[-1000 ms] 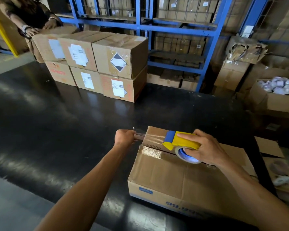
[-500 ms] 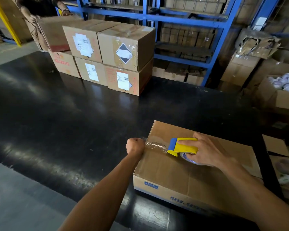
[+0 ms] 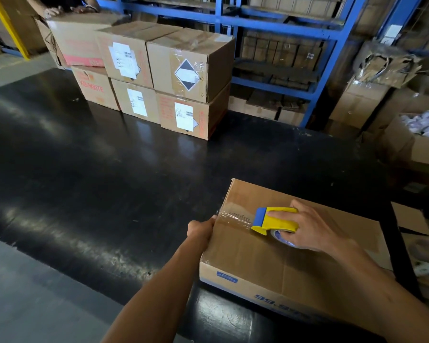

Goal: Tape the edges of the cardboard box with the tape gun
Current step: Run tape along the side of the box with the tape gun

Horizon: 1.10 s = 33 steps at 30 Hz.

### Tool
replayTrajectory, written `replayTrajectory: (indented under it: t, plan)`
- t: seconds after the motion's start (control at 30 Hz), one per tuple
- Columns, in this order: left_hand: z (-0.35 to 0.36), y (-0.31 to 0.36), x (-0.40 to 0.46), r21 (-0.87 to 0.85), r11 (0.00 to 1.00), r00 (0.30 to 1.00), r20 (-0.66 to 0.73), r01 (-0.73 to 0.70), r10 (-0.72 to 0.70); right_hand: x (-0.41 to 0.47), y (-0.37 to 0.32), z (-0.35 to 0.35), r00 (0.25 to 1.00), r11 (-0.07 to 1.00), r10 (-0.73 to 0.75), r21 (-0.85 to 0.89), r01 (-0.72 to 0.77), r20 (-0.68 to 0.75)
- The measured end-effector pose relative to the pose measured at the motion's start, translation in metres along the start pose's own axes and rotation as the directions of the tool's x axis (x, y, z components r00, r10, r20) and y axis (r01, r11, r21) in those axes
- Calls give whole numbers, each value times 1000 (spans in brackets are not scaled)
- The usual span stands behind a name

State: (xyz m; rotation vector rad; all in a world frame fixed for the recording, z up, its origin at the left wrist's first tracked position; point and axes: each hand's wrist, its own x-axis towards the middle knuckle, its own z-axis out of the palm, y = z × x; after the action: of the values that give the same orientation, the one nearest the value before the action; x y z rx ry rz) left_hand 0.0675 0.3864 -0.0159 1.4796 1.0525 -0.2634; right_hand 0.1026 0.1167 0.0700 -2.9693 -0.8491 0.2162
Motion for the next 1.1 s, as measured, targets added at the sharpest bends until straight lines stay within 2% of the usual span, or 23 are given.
replayTrajectory:
  t: [0.07,0.1,0.13,0.17,0.2,0.23,0.27,0.3,0.33,0.43,0.47,0.5,0.57,0.67,0.83,1.1]
  plan:
    - [4,0,-2,165,968,961,-175,-188,216,0,0,-1,1000,1000,-6,-1,6,-7]
    - [6,2,-6,249,908,896,-213,-336,390,1,1,-1,1000,1000,-5,3,5,-15]
    - [8,4,-10,294,814,807,-183,-500,562,1,1,-1,1000,1000,-7,2,7,-18]
    - [11,4,-13,320,702,718,-88,-636,690,2,1,-1,1000,1000,-13,-9,13,-12]
    - [15,3,-15,352,593,651,62,-724,757,2,1,0,1000,1000,-17,-22,17,0]
    - [20,-1,-13,419,489,612,232,-764,756,3,1,0,1000,999,-20,-29,21,17]
    - [24,-7,-9,522,385,609,372,-761,701,4,1,0,999,999,-22,-30,23,36]
    - [25,-13,-4,614,280,618,447,-738,647,6,1,0,998,999,-24,-34,25,52]
    - [26,-16,-1,671,164,593,482,-723,645,8,1,-1,998,999,-19,-44,22,66]
    - [29,-18,1,688,-225,366,599,-690,712,14,0,-7,996,996,-8,-92,16,88]
    - [31,-18,4,669,-313,332,653,-674,681,15,-2,-9,996,993,-12,-112,22,91]
    - [32,-19,7,650,-365,327,695,-666,641,16,-3,-10,995,991,-17,-127,29,94]
    - [31,-18,8,642,-369,377,726,-672,575,18,-5,-11,995,989,-32,-143,45,94]
    - [31,-17,7,660,-390,396,721,-642,569,20,-3,-14,993,988,-58,-139,72,102]
    - [27,-12,1,672,-351,436,711,-651,553,16,6,-19,987,978,-125,-153,140,99]
    - [26,-11,-6,680,-328,471,708,-656,526,-37,80,-21,983,971,-107,-198,137,151]
